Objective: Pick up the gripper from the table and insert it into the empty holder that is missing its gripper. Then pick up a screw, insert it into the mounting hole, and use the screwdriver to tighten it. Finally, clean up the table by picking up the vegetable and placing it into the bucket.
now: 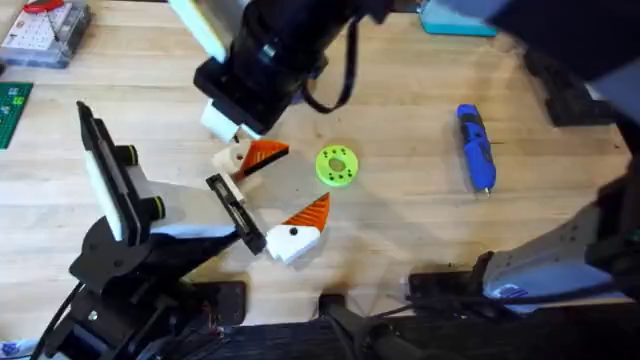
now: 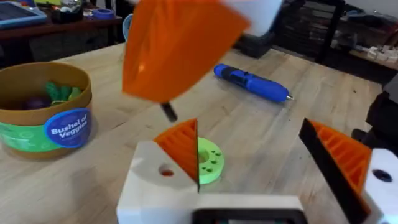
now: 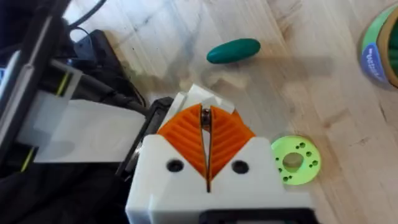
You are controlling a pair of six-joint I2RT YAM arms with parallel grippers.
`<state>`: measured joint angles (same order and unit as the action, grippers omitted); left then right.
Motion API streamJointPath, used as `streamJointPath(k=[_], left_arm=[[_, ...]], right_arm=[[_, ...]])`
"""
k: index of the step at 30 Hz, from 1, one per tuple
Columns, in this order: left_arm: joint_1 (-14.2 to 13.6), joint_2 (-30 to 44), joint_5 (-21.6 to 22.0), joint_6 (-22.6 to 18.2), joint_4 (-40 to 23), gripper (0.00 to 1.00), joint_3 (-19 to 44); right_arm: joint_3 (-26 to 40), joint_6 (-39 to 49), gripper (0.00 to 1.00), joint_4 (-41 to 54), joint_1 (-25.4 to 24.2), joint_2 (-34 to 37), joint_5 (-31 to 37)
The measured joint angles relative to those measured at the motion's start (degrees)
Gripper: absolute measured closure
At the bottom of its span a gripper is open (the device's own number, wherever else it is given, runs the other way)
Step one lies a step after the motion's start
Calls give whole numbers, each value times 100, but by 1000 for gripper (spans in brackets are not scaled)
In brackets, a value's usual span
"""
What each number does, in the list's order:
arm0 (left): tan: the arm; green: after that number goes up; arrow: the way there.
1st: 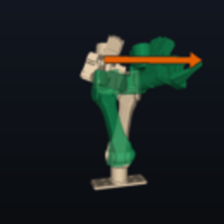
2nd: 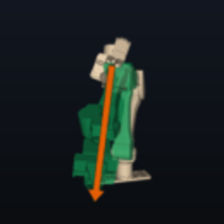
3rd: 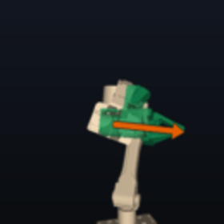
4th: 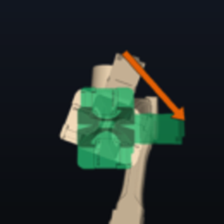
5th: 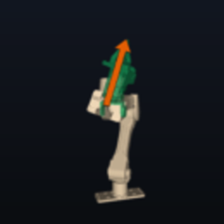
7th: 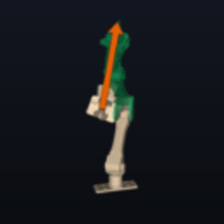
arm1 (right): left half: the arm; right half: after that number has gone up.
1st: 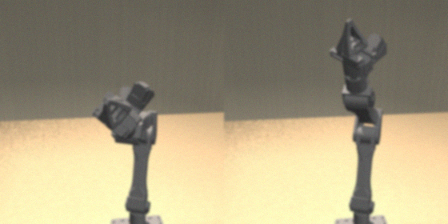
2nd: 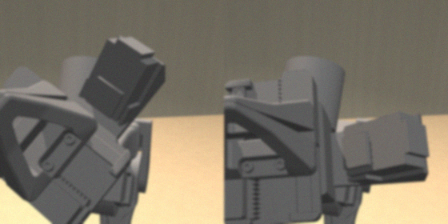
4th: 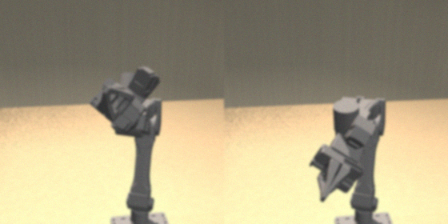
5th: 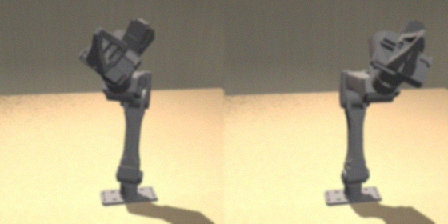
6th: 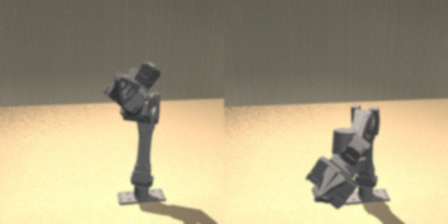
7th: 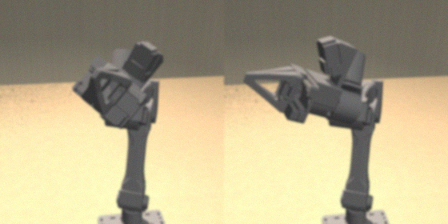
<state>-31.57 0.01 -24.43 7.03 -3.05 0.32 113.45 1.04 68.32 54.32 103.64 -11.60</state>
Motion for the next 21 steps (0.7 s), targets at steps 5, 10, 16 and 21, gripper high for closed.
streamJointPath(k=[5,10,16,21], left_arm=[[0,-1,2,-2,1,10,0],[0,0,1,-15,2,10,0],[0,0,0,-17,2,10,0],[0,0,1,-17,2,10,0]], right_arm=[[-14,-28,998,-15,-78,-502,26],[-664,-150,998,-522,-224,-1060,42],[-2351,-504,998,-2054,-275,-1887,87],[-3696,-723,998,-3725,-276,-2627,60]])
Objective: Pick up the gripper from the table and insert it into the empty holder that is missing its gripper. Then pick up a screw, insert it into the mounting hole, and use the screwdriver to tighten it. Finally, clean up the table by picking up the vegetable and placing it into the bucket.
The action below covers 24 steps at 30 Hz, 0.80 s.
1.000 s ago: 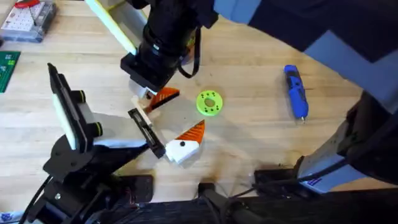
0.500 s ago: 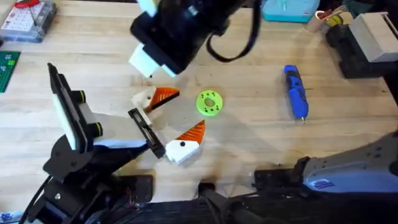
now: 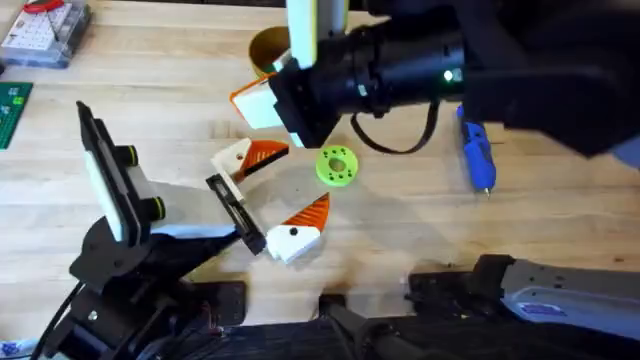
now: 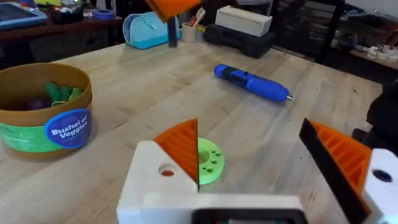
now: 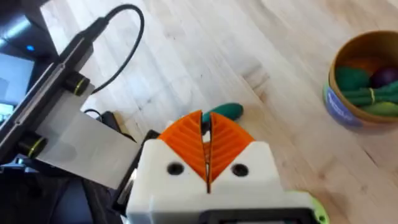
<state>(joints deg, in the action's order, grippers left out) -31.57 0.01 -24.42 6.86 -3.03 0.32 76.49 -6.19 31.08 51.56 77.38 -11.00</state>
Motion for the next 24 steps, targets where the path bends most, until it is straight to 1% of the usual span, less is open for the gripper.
streamJointPath(k=[2,3,7,10,16,21,24], left_arm=[[0,0,-1,0,0,10,0],[0,-1,0,0,0,10,0],[0,0,-1,1,0,10,0],[0,-2,-1,0,0,10,0],[0,0,-1,-1,0,10,0],[0,0,-1,0,0,10,0],[0,-1,-1,0,0,10,0]], right_arm=[[-346,-54,998,-585,0,-136,-140],[-444,-80,998,-728,1,-156,-249],[-595,-132,998,-820,1,-97,-679],[-617,-134,998,-785,1,-52,-810],[-621,-136,998,-510,1,-50,-647],[-659,-60,998,-607,7,-47,-347],[-834,102,998,-820,59,-44,-231]])
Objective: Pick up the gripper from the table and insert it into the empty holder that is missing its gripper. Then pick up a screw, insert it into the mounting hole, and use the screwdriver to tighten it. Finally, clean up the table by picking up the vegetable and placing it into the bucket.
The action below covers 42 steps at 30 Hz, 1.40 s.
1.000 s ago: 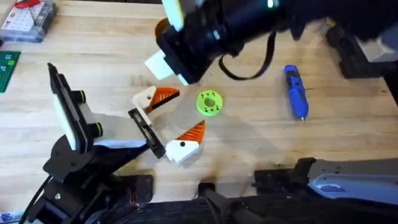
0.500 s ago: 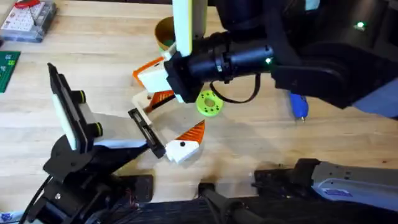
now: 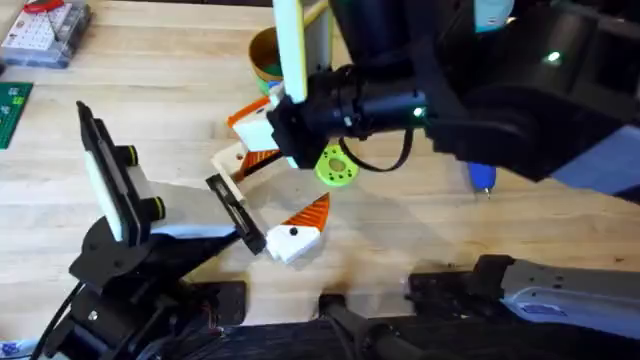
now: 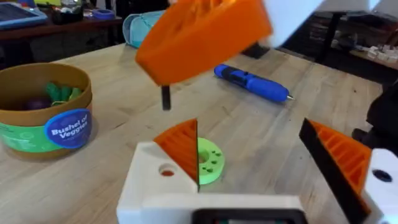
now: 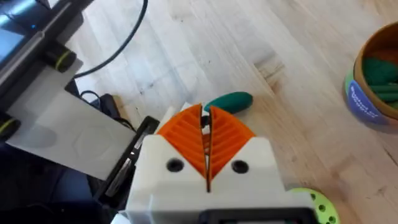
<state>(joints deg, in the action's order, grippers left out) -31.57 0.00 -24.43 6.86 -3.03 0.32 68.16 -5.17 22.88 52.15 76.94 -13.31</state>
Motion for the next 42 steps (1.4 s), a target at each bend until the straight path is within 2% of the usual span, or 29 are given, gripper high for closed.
streamJointPath(k=[7,42], left_arm=[[0,-1,0,0,0,10,0],[0,-1,0,-1,0,10,0]], right_arm=[[-339,149,998,-297,93,53,49],[-429,785,998,-322,281,237,63]])
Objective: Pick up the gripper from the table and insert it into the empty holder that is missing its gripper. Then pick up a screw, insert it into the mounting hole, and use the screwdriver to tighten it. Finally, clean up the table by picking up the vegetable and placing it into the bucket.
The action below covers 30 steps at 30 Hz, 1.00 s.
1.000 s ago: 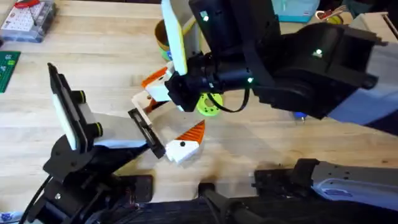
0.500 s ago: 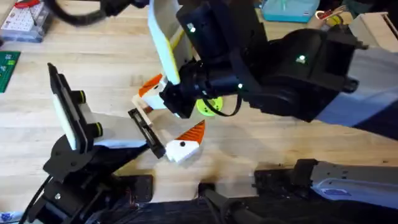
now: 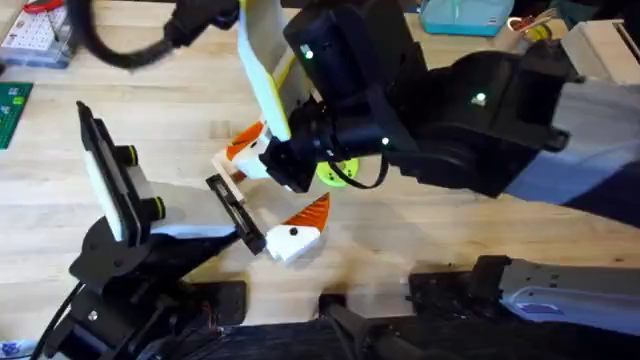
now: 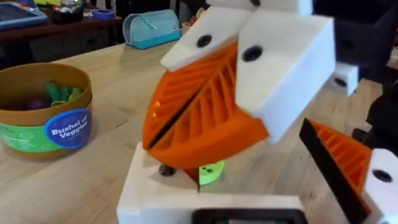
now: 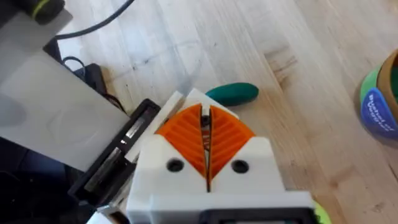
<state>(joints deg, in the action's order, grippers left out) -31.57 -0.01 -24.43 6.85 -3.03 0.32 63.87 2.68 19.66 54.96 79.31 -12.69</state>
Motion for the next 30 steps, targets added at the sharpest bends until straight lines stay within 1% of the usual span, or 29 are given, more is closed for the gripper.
streamJointPath(k=[10,11,13,14,16,18,19,20,21,25,30], left_arm=[[0,0,0,2,0,10,0],[0,2,2,1,0,10,0],[0,0,0,2,-2,10,0],[0,2,0,2,0,10,0],[0,2,0,2,-2,10,0],[0,2,8,2,0,10,0],[0,2,14,3,-2,10,0],[0,2,24,6,-6,10,0],[0,0,22,2,-2,10,0],[0,2,10,2,0,10,0],[0,0,2,2,-2,10,0]], right_arm=[[-52,38,990,-31,0,0,0],[-52,38,939,-34,0,3,1],[-52,72,770,-38,0,6,1],[-52,70,716,-41,0,5,4],[-52,69,557,-42,0,4,5],[-52,78,251,-46,-24,4,120],[-52,83,124,-57,-69,1,182],[-52,96,36,-71,-114,-4,238],[-54,96,14,-75,-132,-11,248],[-74,98,7,-83,-111,-173,231],[-78,98,7,-92,-99,-760,167]])
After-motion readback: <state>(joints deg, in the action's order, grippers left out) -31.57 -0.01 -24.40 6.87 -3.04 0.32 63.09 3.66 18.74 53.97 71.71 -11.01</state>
